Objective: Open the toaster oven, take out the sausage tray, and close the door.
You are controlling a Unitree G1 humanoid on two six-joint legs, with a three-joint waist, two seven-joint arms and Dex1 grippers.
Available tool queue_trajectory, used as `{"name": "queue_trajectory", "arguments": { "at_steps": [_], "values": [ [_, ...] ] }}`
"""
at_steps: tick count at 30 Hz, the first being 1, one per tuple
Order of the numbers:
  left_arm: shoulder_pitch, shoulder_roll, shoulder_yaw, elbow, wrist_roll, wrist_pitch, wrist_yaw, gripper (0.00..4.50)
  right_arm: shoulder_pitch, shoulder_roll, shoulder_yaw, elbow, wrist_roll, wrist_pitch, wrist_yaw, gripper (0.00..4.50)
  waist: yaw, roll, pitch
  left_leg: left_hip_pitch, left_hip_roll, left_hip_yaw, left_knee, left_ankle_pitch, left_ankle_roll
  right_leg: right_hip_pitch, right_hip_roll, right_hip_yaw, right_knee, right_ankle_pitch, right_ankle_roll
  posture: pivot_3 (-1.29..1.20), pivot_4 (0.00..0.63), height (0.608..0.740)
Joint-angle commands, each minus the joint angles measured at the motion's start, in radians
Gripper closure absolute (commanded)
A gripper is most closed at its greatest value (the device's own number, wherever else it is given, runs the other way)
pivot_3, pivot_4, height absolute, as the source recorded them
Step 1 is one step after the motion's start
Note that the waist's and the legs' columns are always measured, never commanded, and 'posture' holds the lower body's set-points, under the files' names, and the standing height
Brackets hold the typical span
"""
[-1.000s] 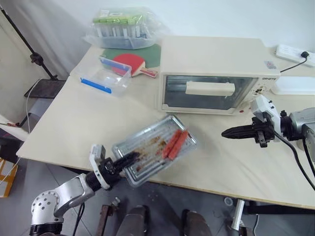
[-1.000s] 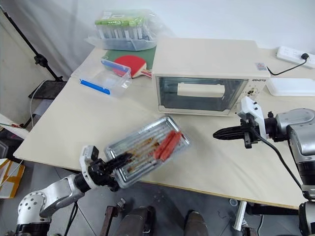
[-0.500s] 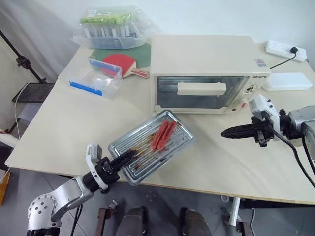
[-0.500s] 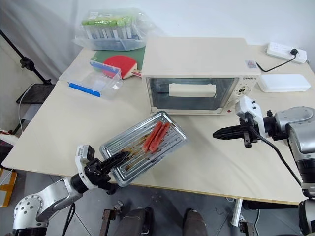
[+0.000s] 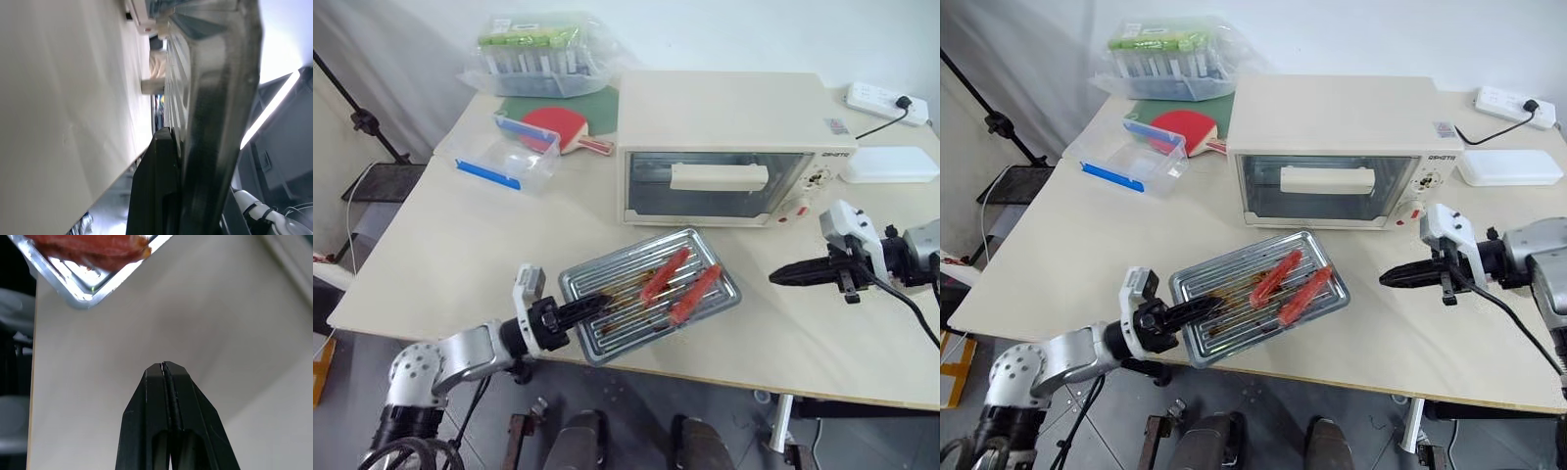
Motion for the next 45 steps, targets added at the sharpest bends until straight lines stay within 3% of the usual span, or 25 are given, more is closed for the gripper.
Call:
{"name": "queue_trajectory", "arguments": {
  "at_steps": [1,7,16,28,31,40,45],
  "values": [
    [-0.112,-0.016,-0.05,0.09,0.02,0.052,-0.055,4.5,0.027,-0.025,-0.062,-0.025,0.017,-0.012,0.0,4.44,0.0,0.0,0.0,0.0,0.0,0.0,0.0,0.0,0.0,0.0,0.0,-0.001,0.001,0.0,0.0,0.0,0.15,0.74],
    [-0.272,-0.07,-0.095,0.285,0.161,0.147,-0.133,4.5,0.085,-0.031,-0.101,-0.061,0.026,-0.011,-0.023,4.44,0.001,-0.001,0.0,0.0,0.001,0.0,0.004,0.0,0.0,0.0,0.0,-0.003,0.004,0.0,0.0,0.0,0.15,0.74],
    [-0.557,-0.185,-0.189,0.598,0.632,0.18,-0.421,4.5,0.225,-0.075,-0.225,-0.113,0.04,-0.004,-0.054,4.44,0.032,-0.002,0.0,0.0,-0.001,0.002,0.011,-0.001,0.002,0.003,0.0,-0.004,0.004,0.001,0.003,0.0,0.15,0.74],
    [-0.728,-0.298,-0.273,0.839,1.086,0.109,-0.768,4.5,0.284,-0.063,-0.262,-0.178,0.063,0.024,-0.107,4.44,0.058,-0.002,-0.002,0.0,-0.002,0.002,0.014,-0.001,0.002,0.004,-0.002,-0.004,0.005,0.001,0.004,0.0,0.15,0.74],
    [-0.741,-0.314,-0.267,0.864,1.148,0.109,-0.822,3.89,0.288,-0.062,-0.264,-0.183,0.068,0.027,-0.113,4.5,0.054,-0.002,-0.002,0.0,-0.002,0.002,0.015,-0.002,0.003,0.005,-0.002,-0.004,0.005,0.002,0.004,0.0,0.15,0.74],
    [-0.77,-0.353,-0.214,0.944,1.293,0.072,-0.891,1.29,0.266,-0.061,-0.252,-0.177,0.071,0.028,-0.123,4.5,0.053,-0.002,-0.002,0.0,-0.002,0.002,0.016,-0.002,0.004,0.004,-0.002,-0.004,0.006,0.002,0.004,0.0,0.15,0.74],
    [-0.756,-0.284,-0.209,0.905,1.341,0.081,-0.922,0.03,0.242,-0.061,-0.24,-0.165,0.068,0.028,-0.119,4.5,0.05,-0.002,-0.002,0.0,-0.001,0.002,0.017,-0.002,0.005,0.004,-0.002,-0.004,0.007,0.002,0.004,0.0,0.15,0.74]
  ]
}}
